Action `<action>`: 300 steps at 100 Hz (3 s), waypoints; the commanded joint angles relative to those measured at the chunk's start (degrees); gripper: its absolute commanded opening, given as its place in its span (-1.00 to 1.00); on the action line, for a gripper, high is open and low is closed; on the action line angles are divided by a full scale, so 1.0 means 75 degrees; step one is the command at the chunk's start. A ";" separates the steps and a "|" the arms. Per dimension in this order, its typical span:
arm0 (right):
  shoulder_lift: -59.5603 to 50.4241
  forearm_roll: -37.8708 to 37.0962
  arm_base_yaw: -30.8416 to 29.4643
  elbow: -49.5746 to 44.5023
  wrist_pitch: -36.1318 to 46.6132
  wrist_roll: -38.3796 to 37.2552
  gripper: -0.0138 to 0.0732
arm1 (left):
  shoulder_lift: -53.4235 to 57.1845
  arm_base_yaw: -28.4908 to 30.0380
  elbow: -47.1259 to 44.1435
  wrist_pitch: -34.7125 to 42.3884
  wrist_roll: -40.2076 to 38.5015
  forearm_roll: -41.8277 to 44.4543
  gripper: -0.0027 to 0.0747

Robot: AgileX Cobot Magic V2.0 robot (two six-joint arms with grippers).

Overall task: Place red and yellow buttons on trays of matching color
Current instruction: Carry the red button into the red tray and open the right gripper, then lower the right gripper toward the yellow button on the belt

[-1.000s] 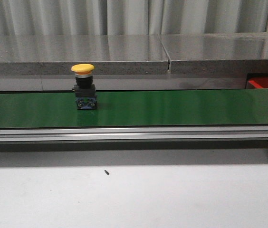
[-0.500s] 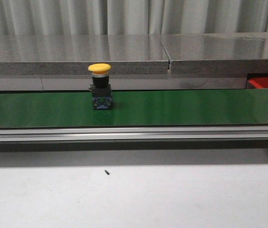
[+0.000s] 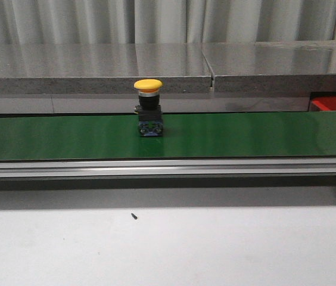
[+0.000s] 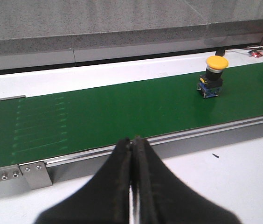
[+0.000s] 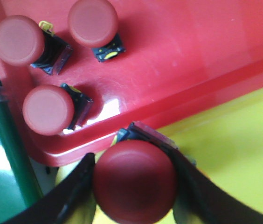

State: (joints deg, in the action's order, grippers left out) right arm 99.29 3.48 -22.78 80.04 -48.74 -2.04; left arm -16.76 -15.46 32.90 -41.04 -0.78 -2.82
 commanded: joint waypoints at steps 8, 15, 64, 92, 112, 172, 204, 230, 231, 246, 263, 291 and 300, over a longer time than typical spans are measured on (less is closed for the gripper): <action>-0.0054 0.0434 -0.0058 0.0168 0.0822 -0.0001 -0.15 | -0.0062 -0.0050 0.0187 0.0539 -0.0079 -0.0084 -0.98; 0.0035 0.0547 -0.0058 0.0175 0.1052 -0.0001 -0.15 | -0.0062 -0.0050 0.0187 0.0539 -0.0079 -0.0084 -0.98; 0.0773 0.0640 -0.0058 0.0192 0.1955 -0.0001 -0.15 | -0.0062 -0.0050 0.0187 0.0539 -0.0079 -0.0084 -0.98; 0.0993 0.0638 -0.0058 0.0192 0.2175 -0.0001 -0.15 | -0.0062 -0.0050 0.0187 0.0539 -0.0079 -0.0084 -0.98; 0.1008 0.0656 -0.0058 0.0192 0.2138 0.0030 0.18 | -0.0062 -0.0050 0.0187 0.0539 -0.0079 -0.0084 -0.98; 0.0078 0.0134 -0.0041 -0.0082 0.2144 0.0038 0.45 | -0.0062 -0.0050 0.0187 0.0539 -0.0079 -0.0084 -0.98; -0.1239 -0.0243 0.0301 -0.0816 0.2151 0.0225 0.45 | -0.0062 -0.0050 0.0187 0.0539 -0.0079 -0.0084 -0.98; -0.1933 -0.0245 0.1276 -0.0916 0.1925 0.0225 0.45 | -0.0062 -0.0050 0.0187 0.0539 -0.0079 -0.0084 -0.98; -0.1941 -0.0245 0.1311 -0.0916 0.1904 0.0225 0.45 | -0.0062 -0.0050 0.0187 0.0539 -0.0079 -0.0084 -0.98; -0.1975 -0.0245 0.2090 -0.0916 0.1555 0.0225 0.45 | -0.0062 -0.0050 0.0187 0.0539 -0.0079 -0.0084 -0.98; -0.1975 -0.0216 0.2852 -0.0916 0.1523 0.0225 0.45 | -0.0062 -0.0050 0.0187 0.0539 -0.0079 -0.0084 -0.98; -0.1975 -0.0208 0.3909 -0.0891 0.0952 0.0272 0.45 | -0.0062 -0.0050 0.0187 0.0539 -0.0079 -0.0084 -0.98; -0.1967 -0.0208 0.4125 -0.0876 0.0731 0.0459 0.45 | -0.0062 -0.0050 0.0187 0.0539 -0.0079 -0.0084 -0.98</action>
State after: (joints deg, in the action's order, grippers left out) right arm 86.92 2.18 6.85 71.75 -43.75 -0.38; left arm -16.76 -15.46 32.90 -41.04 -0.78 -2.82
